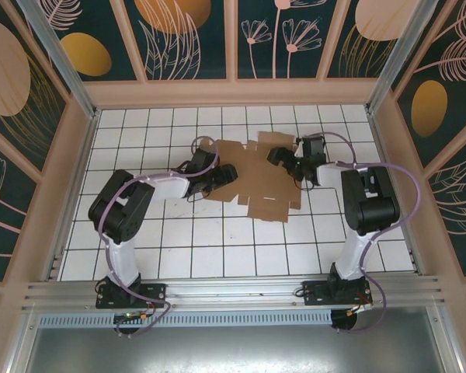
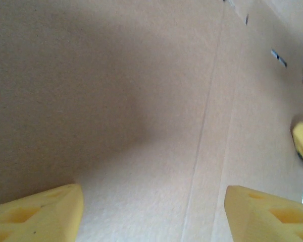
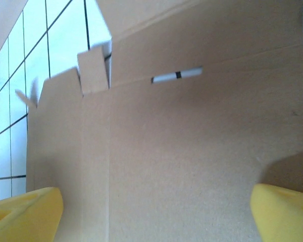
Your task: Fold the paper box
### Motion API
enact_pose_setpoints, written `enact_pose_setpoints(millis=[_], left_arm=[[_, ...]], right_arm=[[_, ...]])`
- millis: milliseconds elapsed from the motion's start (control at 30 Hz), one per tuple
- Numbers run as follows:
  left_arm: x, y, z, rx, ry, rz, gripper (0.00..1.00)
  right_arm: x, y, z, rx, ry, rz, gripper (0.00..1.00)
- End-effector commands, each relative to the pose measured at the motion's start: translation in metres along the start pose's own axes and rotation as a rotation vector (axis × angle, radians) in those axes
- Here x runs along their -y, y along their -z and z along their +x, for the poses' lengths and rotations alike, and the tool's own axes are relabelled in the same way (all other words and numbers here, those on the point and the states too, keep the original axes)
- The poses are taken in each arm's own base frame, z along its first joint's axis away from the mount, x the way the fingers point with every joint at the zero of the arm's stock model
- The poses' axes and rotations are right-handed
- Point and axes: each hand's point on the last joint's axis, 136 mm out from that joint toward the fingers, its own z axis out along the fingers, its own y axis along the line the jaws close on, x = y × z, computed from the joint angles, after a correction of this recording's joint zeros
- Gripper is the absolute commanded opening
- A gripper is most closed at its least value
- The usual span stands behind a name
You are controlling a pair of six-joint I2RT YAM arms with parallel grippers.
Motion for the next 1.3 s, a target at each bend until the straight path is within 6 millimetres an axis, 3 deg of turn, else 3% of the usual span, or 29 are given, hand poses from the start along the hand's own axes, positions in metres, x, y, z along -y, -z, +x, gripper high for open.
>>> enact_pose_setpoints(millis=[0,133,233,300,367,467,667,867,1067,1267], left_arm=[[-0.015,0.013,0.024,-0.022,0.039,-0.029,0.74],[-0.003,0.023,0.033,-0.021,0.011,-0.01,0.76],[0.009,0.034,0.016,0.038,-0.029,-0.014,0.77],[0.018,0.039,0.006,0.064,-0.064,-0.012,0.8],[0.045,0.043,-0.01,0.088,-0.118,0.042,0.89],[0.064,0.032,-0.02,0.072,-0.192,0.061,0.93],[0.085,-0.016,-0.019,-0.04,-0.2,0.109,0.81],[0.065,-0.045,0.002,-0.122,-0.157,0.098,0.63],[0.031,-0.03,0.021,-0.142,-0.199,0.05,0.47],[-0.005,-0.007,0.046,-0.207,-0.187,0.051,0.43]], right_arm=[[0.011,-0.017,0.0,-0.059,0.009,0.043,0.96],[-0.023,-0.015,-0.014,-0.054,0.094,-0.039,0.96],[-0.051,0.007,-0.027,0.003,0.171,-0.101,0.96],[-0.058,0.028,-0.036,0.062,0.193,-0.113,0.96],[-0.052,0.048,-0.041,0.113,0.184,-0.107,0.96],[-0.03,0.071,-0.04,0.161,0.14,-0.082,0.96],[0.015,0.102,-0.021,0.187,0.045,-0.036,0.96],[0.037,0.11,-0.002,0.163,0.029,-0.002,0.96],[0.033,0.11,0.007,0.13,0.08,-0.031,0.96],[0.019,0.108,0.017,0.074,0.099,-0.121,0.94]])
